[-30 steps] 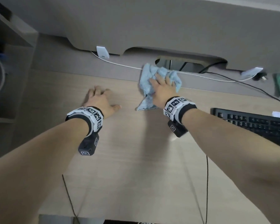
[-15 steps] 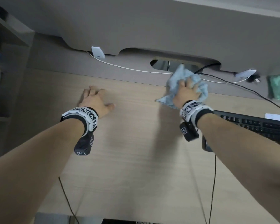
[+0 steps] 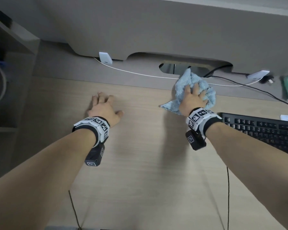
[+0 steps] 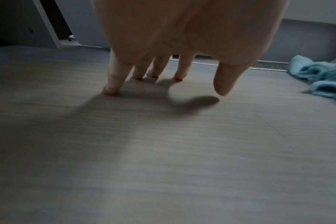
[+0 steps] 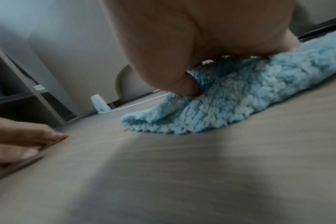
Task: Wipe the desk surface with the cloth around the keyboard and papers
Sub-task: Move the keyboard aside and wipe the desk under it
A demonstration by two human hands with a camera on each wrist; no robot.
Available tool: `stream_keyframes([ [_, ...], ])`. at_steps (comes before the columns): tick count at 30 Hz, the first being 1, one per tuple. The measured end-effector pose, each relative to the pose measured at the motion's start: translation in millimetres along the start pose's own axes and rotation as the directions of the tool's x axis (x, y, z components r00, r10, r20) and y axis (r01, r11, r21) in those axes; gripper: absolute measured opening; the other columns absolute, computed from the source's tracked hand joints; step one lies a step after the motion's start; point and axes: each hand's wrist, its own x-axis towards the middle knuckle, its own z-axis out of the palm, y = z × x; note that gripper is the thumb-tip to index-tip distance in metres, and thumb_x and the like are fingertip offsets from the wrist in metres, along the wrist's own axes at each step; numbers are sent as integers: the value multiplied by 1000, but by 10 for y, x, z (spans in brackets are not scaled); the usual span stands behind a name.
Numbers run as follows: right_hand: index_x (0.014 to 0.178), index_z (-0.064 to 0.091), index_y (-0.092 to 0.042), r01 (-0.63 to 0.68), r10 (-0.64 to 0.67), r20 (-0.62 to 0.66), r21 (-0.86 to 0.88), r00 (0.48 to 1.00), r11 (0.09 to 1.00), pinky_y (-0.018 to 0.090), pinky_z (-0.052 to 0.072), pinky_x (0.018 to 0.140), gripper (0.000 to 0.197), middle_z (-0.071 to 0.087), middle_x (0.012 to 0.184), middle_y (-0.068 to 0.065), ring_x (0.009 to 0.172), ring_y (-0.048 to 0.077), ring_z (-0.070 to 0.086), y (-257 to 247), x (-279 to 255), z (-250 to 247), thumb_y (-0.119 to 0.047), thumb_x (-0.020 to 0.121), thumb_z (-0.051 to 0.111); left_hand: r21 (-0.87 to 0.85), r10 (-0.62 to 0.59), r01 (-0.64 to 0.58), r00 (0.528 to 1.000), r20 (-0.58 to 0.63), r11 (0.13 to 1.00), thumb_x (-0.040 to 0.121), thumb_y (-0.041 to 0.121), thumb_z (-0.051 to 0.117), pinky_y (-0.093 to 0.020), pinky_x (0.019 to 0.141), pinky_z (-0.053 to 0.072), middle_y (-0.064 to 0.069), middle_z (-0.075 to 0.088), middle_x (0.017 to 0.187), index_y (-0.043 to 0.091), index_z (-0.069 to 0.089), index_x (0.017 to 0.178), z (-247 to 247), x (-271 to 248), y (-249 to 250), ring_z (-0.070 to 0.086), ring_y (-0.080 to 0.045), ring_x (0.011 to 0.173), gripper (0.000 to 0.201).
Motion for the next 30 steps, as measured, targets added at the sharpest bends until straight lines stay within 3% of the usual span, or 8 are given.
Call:
stream_keyframes([
  [4,156,5,-20,244,-239,65,-92,969,965,70,5,114,89,-15,163,11,145,52,-12,-855,-388,281,-21,89,63,54,54,-54,999,-3,997,84,50,50,-52,113,29,-6,7,163,35,20,149,-36,-1,-53,6,-33,149,73],
  [8,157,12,-28,552,-544,95,-133,834,823,67,1,116,80,-8,165,2,148,45,-10,-1209,-729,618,-23,92,58,-5,115,-115,992,58,993,83,41,49,-51,114,30,0,10,162,37,24,149,-156,34,-201,9,-29,148,70],
  [13,156,13,-28,104,-105,-51,-18,993,994,65,12,116,74,-2,165,2,148,45,-1,-497,-671,594,-26,94,54,-180,129,-139,989,-69,974,87,32,52,-39,114,27,-1,18,160,24,34,148,-207,-40,-511,21,-30,143,64],
  [17,157,5,-25,-290,294,-29,107,955,951,64,15,115,74,-10,165,6,148,45,-2,-153,-854,631,-35,98,48,-118,101,-108,993,-60,987,89,35,52,-47,112,26,-2,13,162,24,36,146,-165,-151,-654,13,-29,146,61],
  [19,157,1,-23,-322,326,-22,105,945,941,65,14,115,74,-15,164,9,147,47,-5,-409,-1005,748,-35,99,45,-68,118,-121,992,-43,990,88,38,52,-54,111,25,-1,9,163,25,33,147,-116,-170,-680,10,-28,147,64],
  [22,156,-4,-23,-67,67,7,25,998,997,67,5,115,74,-20,162,10,146,49,-12,-917,-1338,1012,-36,100,42,-27,132,-132,991,-21,991,87,42,51,-55,112,24,-1,5,164,23,27,149,-52,-163,-678,5,-28,148,69],
  [25,157,3,-27,107,-107,17,-2,994,994,65,5,117,71,-15,164,4,147,46,-10,-838,-1493,1071,-37,99,43,-21,133,-133,991,-12,991,88,48,49,-54,114,22,-1,2,164,23,22,152,-19,-125,-690,2,-29,149,74],
  [30,157,4,-23,-313,316,-10,118,949,942,64,15,115,71,-12,164,8,148,47,-3,-47,-1399,914,-34,98,42,32,154,-154,988,-13,988,87,58,46,-47,119,15,-6,2,164,20,19,154,25,-79,-694,3,-32,149,82],
])
